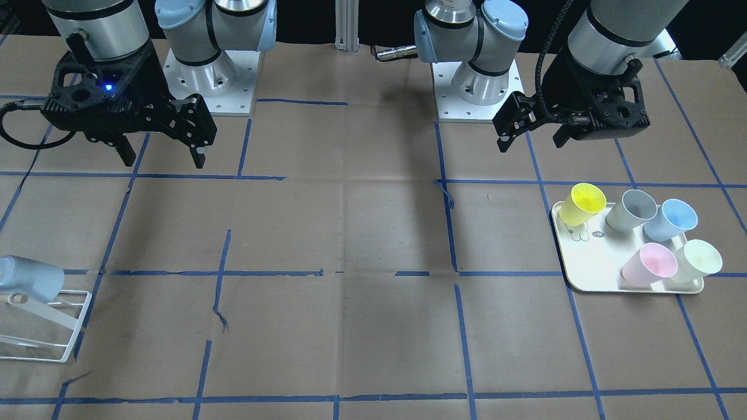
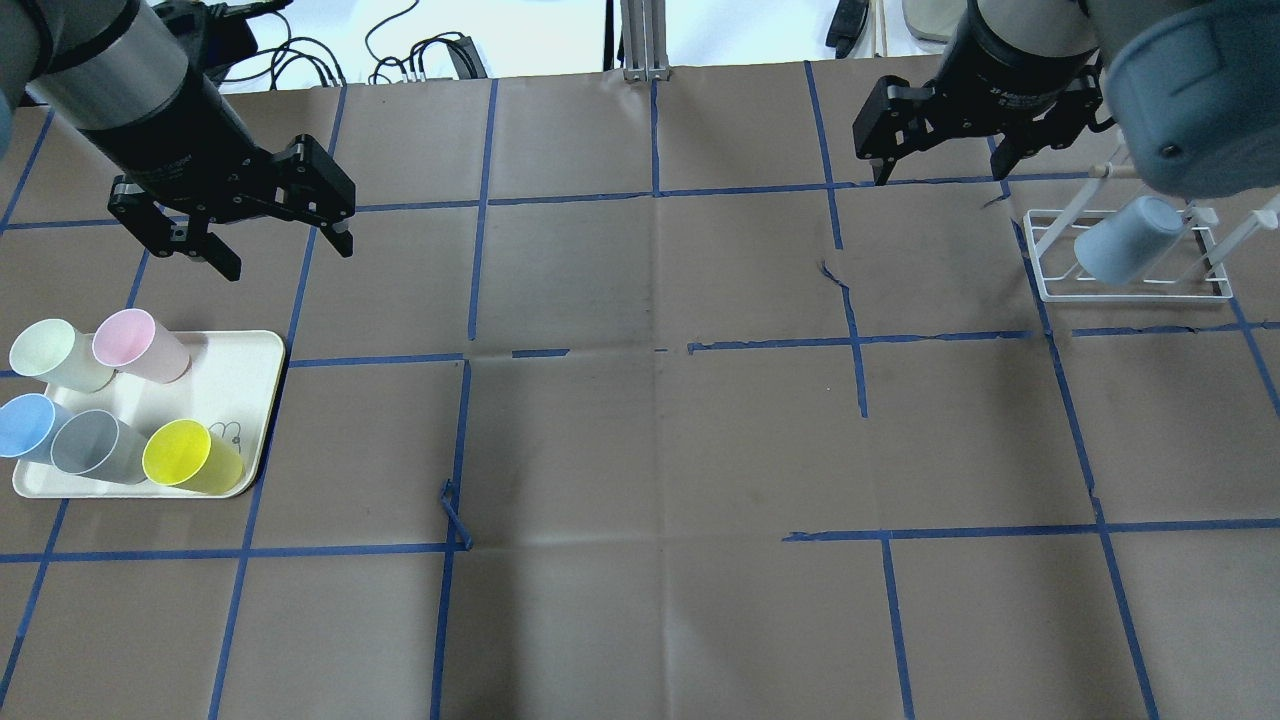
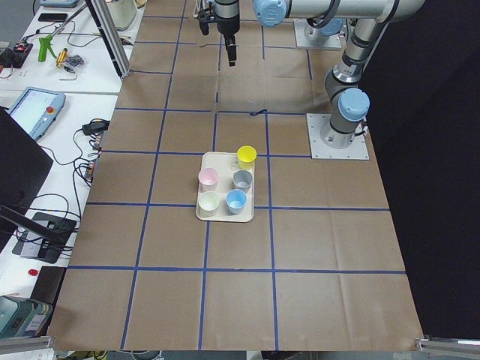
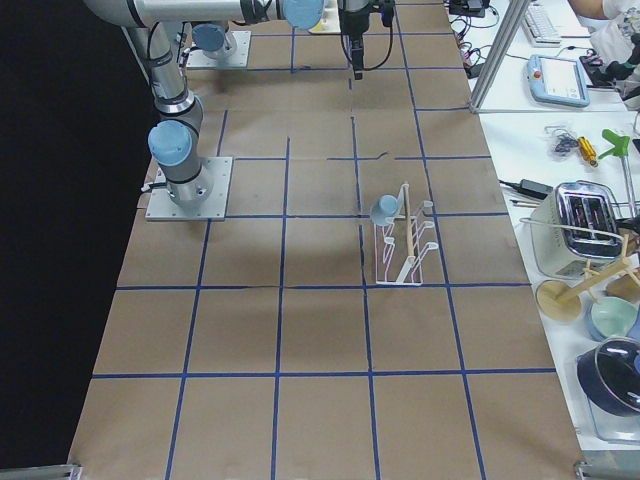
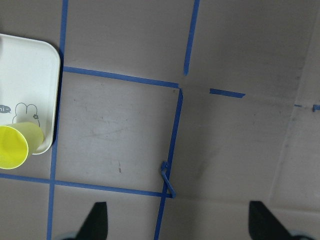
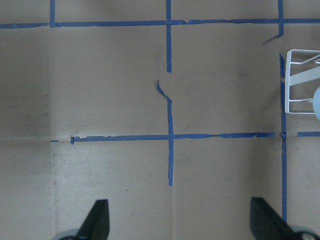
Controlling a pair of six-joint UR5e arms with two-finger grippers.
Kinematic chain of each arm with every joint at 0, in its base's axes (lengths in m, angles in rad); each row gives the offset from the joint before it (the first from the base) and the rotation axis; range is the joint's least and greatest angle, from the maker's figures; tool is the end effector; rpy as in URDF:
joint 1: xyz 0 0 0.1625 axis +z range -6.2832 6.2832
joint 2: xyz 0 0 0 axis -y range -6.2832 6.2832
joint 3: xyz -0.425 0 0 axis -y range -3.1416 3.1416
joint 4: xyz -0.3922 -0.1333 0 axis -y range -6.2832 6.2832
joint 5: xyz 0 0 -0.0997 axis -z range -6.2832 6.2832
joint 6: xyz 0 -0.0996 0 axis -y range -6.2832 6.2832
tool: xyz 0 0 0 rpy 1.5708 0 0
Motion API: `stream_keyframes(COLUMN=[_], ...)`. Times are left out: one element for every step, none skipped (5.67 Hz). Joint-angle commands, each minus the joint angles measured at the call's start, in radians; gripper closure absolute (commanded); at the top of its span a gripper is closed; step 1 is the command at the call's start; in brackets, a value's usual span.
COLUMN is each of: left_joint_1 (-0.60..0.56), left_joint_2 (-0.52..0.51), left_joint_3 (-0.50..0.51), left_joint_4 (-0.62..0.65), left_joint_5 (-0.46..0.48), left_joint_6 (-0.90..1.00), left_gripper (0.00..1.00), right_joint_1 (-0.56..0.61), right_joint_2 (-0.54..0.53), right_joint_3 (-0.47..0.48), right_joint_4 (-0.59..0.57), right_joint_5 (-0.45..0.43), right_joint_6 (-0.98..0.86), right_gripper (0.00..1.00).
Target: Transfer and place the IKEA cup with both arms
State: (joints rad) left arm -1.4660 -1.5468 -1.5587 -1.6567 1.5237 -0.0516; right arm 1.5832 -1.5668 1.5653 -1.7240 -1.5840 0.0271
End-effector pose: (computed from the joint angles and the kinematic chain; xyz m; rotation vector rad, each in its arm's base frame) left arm -0.0874 -0.4882 0.4972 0.2434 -3.0827 -0.0751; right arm 0.1383 -0.5061 0.5050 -0.0245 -3.1220 0.2423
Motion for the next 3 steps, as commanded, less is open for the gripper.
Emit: stream_keyframes(left_joint_1=[-0.014,-0.055,-0.095], left_joint_2=[-0.010,0.000,0.002], left_joint_3=[0.020,0.011,0.003], left_joint_4=[-0.009,-0.046,-0.046], left_joint_5=[0.003,0.004,0.004], left_joint_6=[-0.004,-0.001,-0.016], left_gripper=[0.02,0.02,0.02], right_joint_1=[-0.076,-0.131,-0.193], right_joint_2=[0.005,0.005,0.008], right_joint_3=[0.001,0.001,-0.001], right_joint_4=[0.000,0.007,-0.002], right_joint_5=[-0.005,-0.002,-0.004], right_joint_6=[-0.010,-0.031,-0.193], right_gripper=[0.00,0.00,0.00])
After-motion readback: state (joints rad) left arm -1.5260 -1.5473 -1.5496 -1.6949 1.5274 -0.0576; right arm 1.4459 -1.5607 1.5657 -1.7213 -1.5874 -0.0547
